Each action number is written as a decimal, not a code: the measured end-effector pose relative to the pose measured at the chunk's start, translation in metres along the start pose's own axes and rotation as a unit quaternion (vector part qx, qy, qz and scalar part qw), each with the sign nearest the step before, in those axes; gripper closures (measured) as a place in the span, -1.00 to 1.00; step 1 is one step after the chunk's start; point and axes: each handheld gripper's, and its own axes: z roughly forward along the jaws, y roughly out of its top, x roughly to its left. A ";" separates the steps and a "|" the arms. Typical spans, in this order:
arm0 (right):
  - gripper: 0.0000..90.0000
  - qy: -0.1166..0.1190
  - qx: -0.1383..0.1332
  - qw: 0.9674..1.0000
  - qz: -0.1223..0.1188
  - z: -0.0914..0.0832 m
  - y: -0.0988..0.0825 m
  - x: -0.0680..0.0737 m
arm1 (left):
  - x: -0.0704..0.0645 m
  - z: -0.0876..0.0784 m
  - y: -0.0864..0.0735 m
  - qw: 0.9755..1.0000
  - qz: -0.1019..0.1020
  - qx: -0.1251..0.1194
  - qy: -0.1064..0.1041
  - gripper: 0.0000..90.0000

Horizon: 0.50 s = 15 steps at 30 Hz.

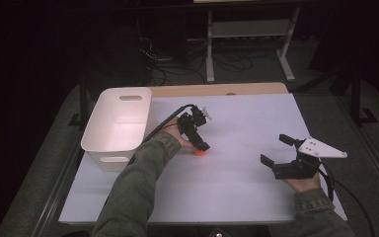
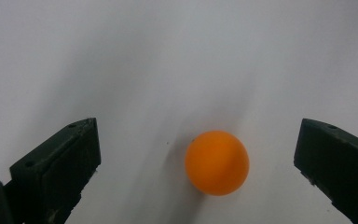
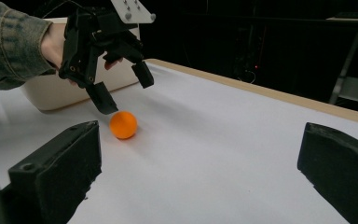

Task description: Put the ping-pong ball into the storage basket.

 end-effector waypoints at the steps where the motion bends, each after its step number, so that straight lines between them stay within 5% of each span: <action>1: -1.00 0.000 0.000 1.000 0.000 0.000 0.000 0.000 | 0.000 0.001 0.000 1.000 0.000 0.005 -0.001 -1.00; 15: -1.00 0.002 0.004 1.000 -0.002 0.001 -0.001 0.001 | -0.001 0.012 -0.002 0.999 0.009 0.041 0.003 -0.97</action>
